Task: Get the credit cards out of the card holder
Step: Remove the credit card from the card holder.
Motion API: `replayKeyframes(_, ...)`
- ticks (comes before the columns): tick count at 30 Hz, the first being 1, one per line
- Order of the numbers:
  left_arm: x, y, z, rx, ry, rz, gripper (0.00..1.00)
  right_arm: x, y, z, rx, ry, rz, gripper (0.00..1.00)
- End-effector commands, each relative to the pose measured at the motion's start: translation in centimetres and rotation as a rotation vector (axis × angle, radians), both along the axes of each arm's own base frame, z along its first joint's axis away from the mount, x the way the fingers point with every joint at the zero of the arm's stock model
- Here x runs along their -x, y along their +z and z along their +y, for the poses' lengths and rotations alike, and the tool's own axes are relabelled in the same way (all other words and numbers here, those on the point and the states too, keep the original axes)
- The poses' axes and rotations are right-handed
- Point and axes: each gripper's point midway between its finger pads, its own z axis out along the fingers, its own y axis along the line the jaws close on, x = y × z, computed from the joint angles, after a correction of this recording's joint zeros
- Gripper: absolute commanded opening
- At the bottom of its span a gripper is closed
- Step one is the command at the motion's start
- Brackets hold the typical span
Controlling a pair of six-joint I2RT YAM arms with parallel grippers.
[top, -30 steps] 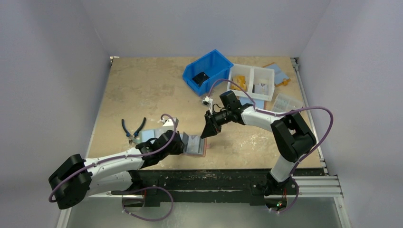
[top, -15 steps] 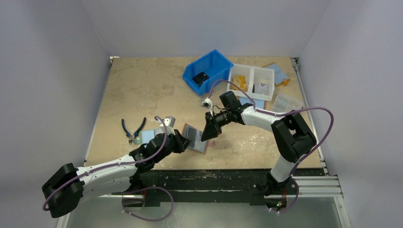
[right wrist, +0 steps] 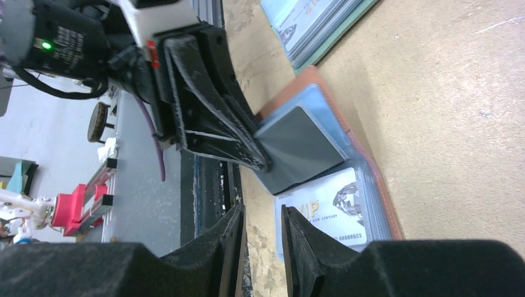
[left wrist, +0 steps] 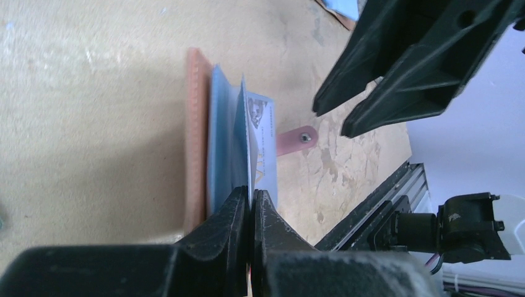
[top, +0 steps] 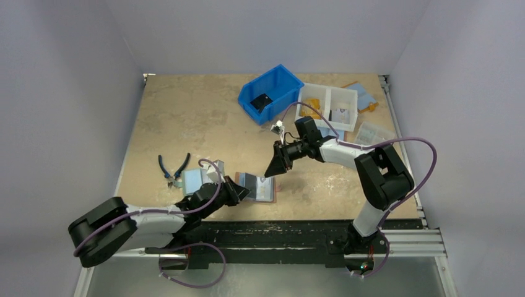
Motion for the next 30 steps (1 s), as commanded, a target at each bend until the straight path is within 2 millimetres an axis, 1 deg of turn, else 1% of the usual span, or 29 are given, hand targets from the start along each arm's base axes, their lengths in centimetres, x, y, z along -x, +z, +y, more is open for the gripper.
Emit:
replayKeyframes(1,-0.1,2.0,-1.2,0.213,0.018,0.022,0.0,-0.1,-0.3,0.4,-0.014,-0.004,0.021,0.35)
replayKeyframes(2,-0.1,2.0,-1.2,0.228,0.019,0.027,0.0,-0.1,-0.6,0.4,-0.008,-0.009,0.027,0.35)
replayKeyframes(7,0.0,-0.5,-0.8,0.161,0.042,0.098,0.0,0.0,-1.5,0.4,0.016,-0.022,0.04,0.34)
replayKeyframes(9,0.0,-1.0,-0.6,0.132,0.049,0.108,0.0,0.1,-2.0,0.4,0.028,-0.026,0.05,0.33)
replayKeyframes(10,-0.1,-1.2,-0.4,0.115,0.055,0.113,0.02,0.2,-2.3,0.5,0.032,-0.025,0.062,0.33)
replayKeyframes(11,-0.1,-1.3,-0.2,0.096,0.062,0.117,0.08,0.4,-2.6,0.6,0.037,-0.021,0.071,0.32)
replayKeyframes(12,-0.2,-1.2,0.0,0.081,0.069,0.114,0.16,0.5,-2.9,0.8,0.045,-0.018,0.079,0.32)
replayKeyframes(15,-0.4,-1.2,0.6,0.03,0.088,0.109,0.32,1.0,-3.4,1.2,0.06,-0.003,0.087,0.31)
replayKeyframes(17,-0.5,-1.1,1.1,0.005,0.093,0.105,0.38,1.3,-3.6,1.5,0.069,0.007,0.089,0.31)
replayKeyframes(18,-0.5,-1.2,1.2,-0.009,0.091,0.105,0.4,1.4,-3.7,1.6,0.072,0.01,0.09,0.3)
replayKeyframes(25,-0.6,-1.7,1.5,-0.053,0.078,0.12,0.41,1.2,-4.4,1.5,0.1,-0.004,0.092,0.29)
replayKeyframes(30,-0.9,-1.6,1.9,-0.062,0.088,0.118,0.38,1.1,-4.9,1.4,0.116,-0.011,0.089,0.29)
